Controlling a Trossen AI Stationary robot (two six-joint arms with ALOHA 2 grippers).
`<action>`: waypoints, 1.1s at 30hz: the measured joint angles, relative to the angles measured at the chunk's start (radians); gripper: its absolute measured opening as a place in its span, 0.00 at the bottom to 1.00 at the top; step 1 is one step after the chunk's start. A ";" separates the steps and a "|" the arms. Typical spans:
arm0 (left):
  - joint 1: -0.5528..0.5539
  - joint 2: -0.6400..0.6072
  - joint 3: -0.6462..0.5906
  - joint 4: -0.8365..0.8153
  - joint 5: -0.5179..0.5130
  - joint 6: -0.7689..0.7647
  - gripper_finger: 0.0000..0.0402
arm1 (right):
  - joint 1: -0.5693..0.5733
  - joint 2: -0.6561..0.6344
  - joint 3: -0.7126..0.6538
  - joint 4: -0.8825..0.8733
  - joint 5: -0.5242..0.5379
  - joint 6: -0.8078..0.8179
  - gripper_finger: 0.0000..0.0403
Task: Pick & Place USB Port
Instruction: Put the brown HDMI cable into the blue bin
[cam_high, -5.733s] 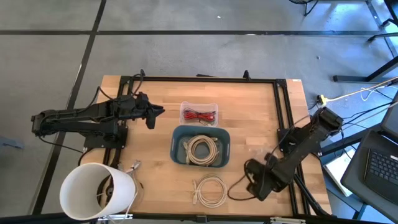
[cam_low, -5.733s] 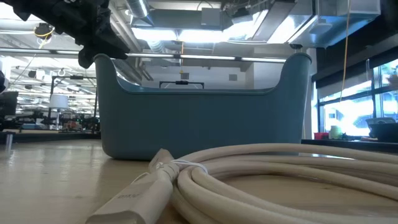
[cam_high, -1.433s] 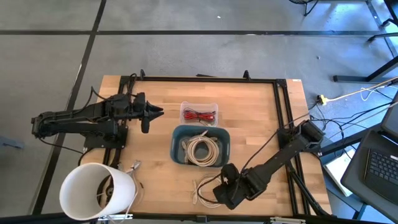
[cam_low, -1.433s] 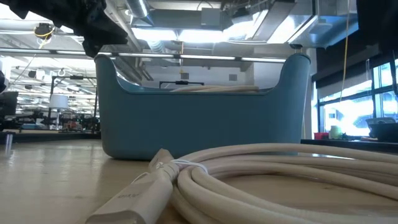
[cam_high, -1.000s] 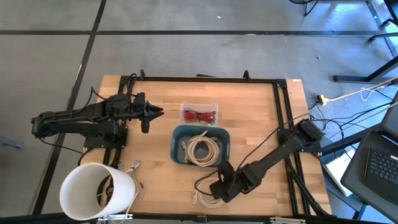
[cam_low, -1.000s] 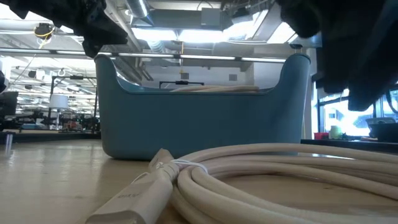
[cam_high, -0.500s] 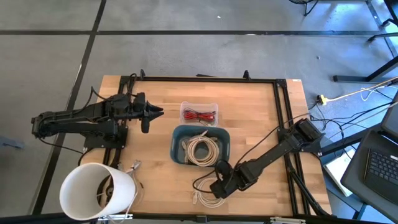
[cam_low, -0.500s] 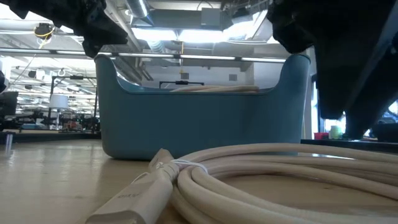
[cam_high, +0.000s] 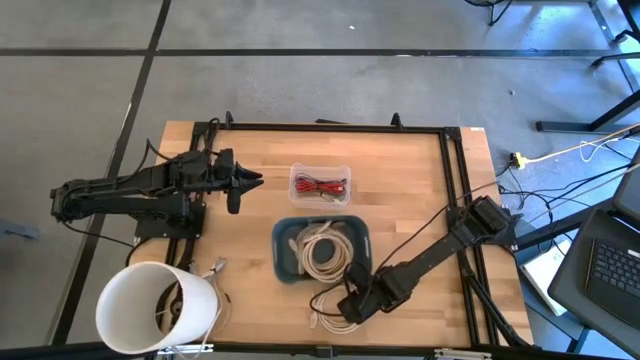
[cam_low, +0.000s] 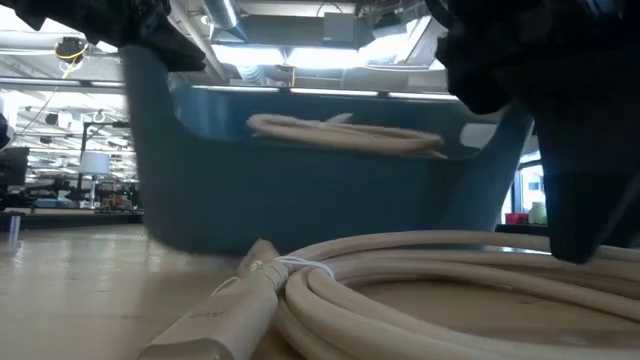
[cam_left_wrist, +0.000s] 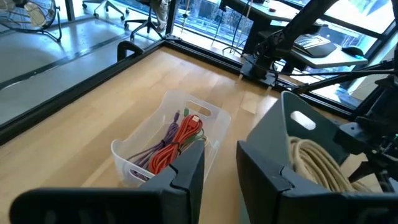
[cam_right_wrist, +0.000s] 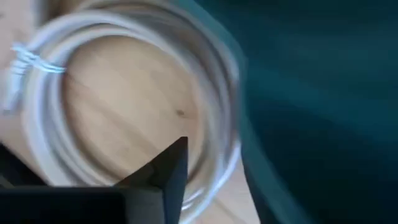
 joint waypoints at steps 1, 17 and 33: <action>0.000 0.000 0.000 0.000 0.000 0.000 0.21 | 0.000 0.000 0.009 0.003 -0.007 0.000 0.36; 0.000 0.000 0.000 0.000 0.000 0.000 0.21 | 0.086 0.001 0.240 -0.238 0.111 0.201 0.26; 0.000 0.000 0.000 0.000 0.001 0.000 0.21 | 0.121 0.001 0.089 0.083 0.204 0.441 0.52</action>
